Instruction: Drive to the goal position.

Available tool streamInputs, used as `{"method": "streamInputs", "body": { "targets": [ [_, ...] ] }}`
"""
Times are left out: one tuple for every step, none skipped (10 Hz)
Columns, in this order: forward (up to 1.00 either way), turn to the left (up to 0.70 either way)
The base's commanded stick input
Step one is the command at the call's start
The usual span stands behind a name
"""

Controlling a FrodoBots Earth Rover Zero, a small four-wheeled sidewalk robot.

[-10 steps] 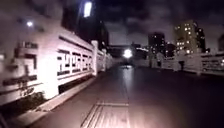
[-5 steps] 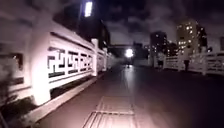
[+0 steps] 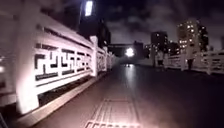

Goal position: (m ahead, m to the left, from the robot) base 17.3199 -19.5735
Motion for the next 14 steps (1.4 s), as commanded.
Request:
{"method": "streamInputs", "body": {
  "targets": [
    [0.45,0.0],
    [0.45,0.0],
    [0.45,0.0],
    [0.45,0.0],
    [0.45,0.0],
    [0.45,0.0],
    [0.45,0.0],
    [0.45,0.0],
    [0.45,0.0],
    [0.45,0.0],
    [0.45,0.0],
    [0.45,0.0],
    [0.45,0.0],
    [0.45,0.0]
  ]
}}
